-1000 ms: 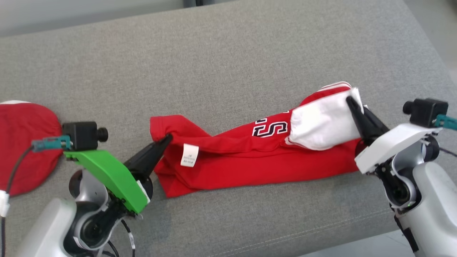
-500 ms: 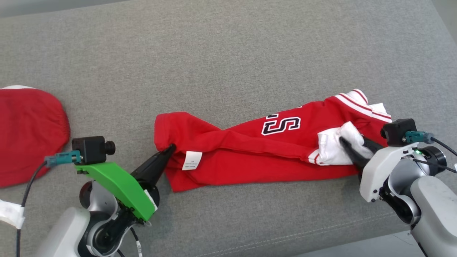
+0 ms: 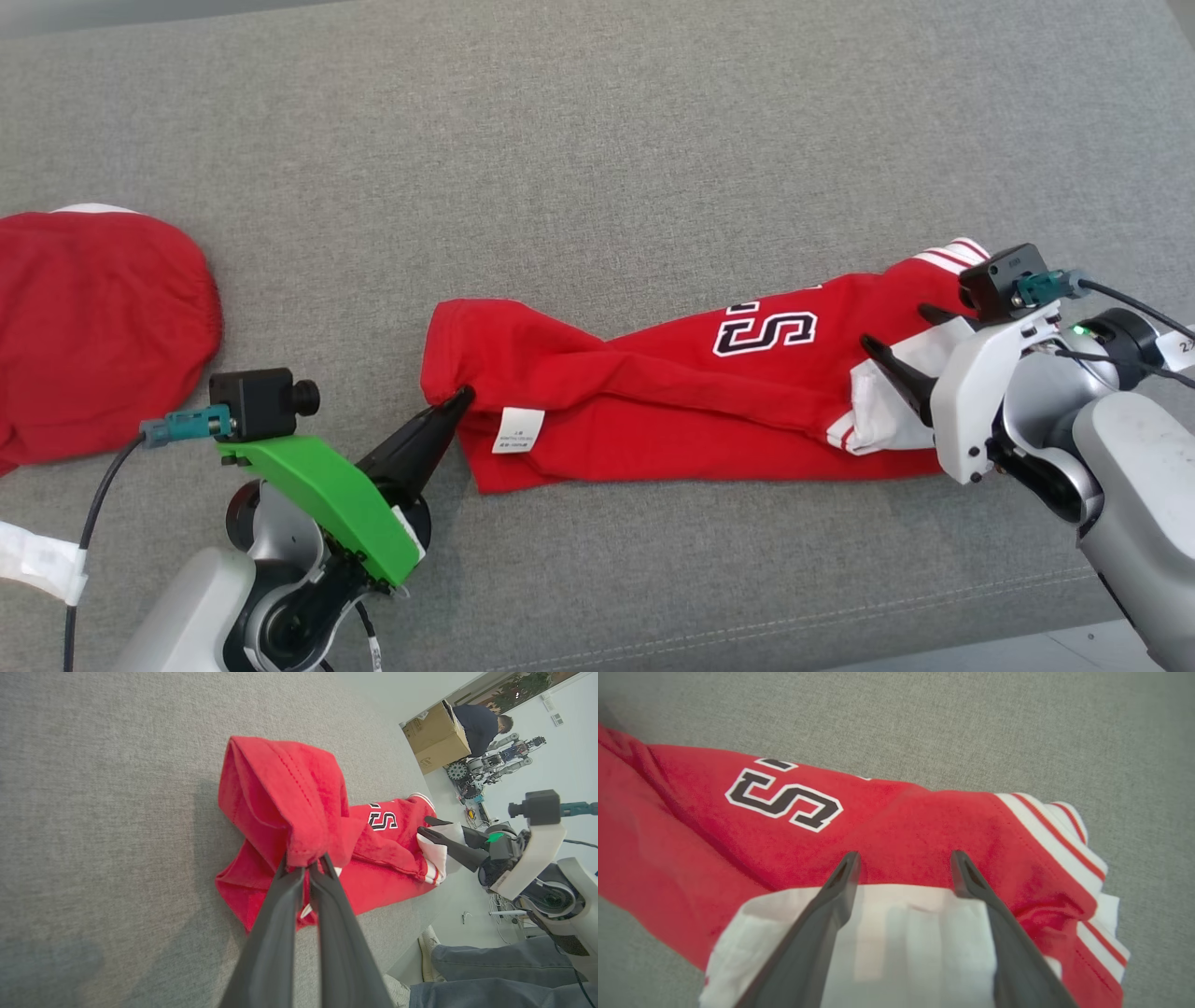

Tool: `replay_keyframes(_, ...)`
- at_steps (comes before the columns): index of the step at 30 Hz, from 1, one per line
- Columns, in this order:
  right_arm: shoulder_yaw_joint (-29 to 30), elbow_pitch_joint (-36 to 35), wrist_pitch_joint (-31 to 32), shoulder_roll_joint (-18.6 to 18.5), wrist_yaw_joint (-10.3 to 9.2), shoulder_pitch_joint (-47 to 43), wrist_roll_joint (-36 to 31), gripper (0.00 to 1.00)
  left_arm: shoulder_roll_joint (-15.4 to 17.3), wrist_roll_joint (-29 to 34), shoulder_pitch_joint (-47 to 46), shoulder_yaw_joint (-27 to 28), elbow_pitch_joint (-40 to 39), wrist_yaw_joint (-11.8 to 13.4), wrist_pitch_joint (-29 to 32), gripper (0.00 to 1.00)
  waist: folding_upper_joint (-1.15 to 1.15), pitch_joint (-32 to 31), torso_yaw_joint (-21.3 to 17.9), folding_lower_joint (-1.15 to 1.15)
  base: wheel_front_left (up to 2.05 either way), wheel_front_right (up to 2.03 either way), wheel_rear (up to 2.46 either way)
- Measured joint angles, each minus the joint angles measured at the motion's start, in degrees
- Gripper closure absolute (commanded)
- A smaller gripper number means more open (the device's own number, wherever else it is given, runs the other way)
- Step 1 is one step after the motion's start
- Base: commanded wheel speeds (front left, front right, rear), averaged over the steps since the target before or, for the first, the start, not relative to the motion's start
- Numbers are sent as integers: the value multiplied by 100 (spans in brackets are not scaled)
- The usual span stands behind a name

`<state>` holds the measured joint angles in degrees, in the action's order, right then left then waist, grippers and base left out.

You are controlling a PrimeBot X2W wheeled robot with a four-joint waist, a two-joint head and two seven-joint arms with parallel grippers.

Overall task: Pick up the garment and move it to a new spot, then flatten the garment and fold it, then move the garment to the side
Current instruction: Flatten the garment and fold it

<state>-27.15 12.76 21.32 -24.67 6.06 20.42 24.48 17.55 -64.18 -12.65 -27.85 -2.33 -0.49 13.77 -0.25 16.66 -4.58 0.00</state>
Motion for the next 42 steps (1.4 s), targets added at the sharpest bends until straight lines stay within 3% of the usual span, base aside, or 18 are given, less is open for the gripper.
replay_keyframes(12, -79, -516, 712, -129, 47, 145, 346, 0, -7, 0, 14, 60, 163, -53, -130, 100, 0, -81, -11, 0, 0, 0, 0)
replay_keyframes(27, 230, -1857, 1826, -884, 34, 36, 804, 0, -7, -2, 199, 91, 200, -60, -179, 100, 0, -162, -144, 0, 0, 0, 0)
replay_keyframes(35, 619, -2047, 2120, -1188, -310, -387, 1063, 0, -4, -11, 261, 144, 171, -59, -229, 100, 0, -78, -246, 0, 0, 0, 0)
replay_keyframes(42, 810, -2035, 2215, -1287, -478, -480, 1099, 0, 0, -11, 260, 86, 109, -59, -185, 100, 0, 90, -275, 0, 0, 0, 0)
